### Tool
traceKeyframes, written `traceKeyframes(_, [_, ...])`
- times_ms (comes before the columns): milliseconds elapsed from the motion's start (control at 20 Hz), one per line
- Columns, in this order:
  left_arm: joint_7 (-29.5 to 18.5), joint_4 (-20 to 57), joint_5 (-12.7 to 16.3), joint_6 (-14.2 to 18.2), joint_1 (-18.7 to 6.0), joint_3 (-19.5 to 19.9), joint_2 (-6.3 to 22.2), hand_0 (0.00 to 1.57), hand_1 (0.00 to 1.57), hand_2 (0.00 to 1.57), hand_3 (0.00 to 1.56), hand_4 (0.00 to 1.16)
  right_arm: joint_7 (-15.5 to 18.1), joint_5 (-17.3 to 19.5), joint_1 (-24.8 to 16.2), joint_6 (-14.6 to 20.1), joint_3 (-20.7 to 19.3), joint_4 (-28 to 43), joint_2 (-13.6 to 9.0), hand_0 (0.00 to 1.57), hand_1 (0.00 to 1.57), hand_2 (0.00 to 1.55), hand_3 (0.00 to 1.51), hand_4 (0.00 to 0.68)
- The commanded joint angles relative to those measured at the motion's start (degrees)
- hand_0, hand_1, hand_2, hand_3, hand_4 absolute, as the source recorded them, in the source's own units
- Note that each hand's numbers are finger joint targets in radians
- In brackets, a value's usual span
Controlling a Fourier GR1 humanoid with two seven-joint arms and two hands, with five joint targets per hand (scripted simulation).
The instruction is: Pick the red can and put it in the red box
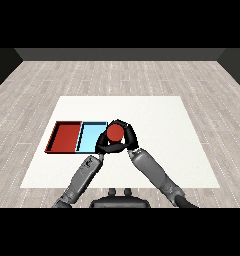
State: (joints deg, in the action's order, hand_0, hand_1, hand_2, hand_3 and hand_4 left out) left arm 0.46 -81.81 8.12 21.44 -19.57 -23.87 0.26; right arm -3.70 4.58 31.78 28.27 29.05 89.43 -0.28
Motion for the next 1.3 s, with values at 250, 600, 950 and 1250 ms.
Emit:
traceKeyframes(250, [0.3, 0.9, 1.1, 8.7, -0.1, -2.8, -0.2, 1.57, 1.57, 1.50, 1.35, 0.72, 2.5, -4.6, 2.5, -0.8, -0.9, -3.8, 0.3, 1.48, 1.48, 1.44, 1.38, 0.526])
traceKeyframes(600, [-2.1, -1.0, 2.2, 5.5, 0.9, 1.5, -0.2, 1.57, 1.57, 1.54, 1.44, 0.96, 0.6, 0.5, -1.7, -1.7, -1.5, -1.5, 0.3, 1.46, 1.46, 1.43, 1.39, 0.518])
traceKeyframes(950, [-4.0, -2.0, 1.4, 6.2, 0.7, 1.4, -0.3, 1.57, 1.57, 1.55, 1.49, 1.04, -3.0, 1.5, -1.8, 1.5, 1.2, 0.1, 0.3, 0.00, 0.00, 0.00, 0.00, 0.000])
traceKeyframes(1250, [-8.1, 0.7, -0.3, 4.0, 1.1, 2.5, 0.1, 1.57, 1.57, 1.57, 1.49, 1.12, -7.1, 4.1, 1.4, 0.6, 2.2, -1.1, 0.3, 0.00, 0.00, 0.00, 0.00, 0.000])
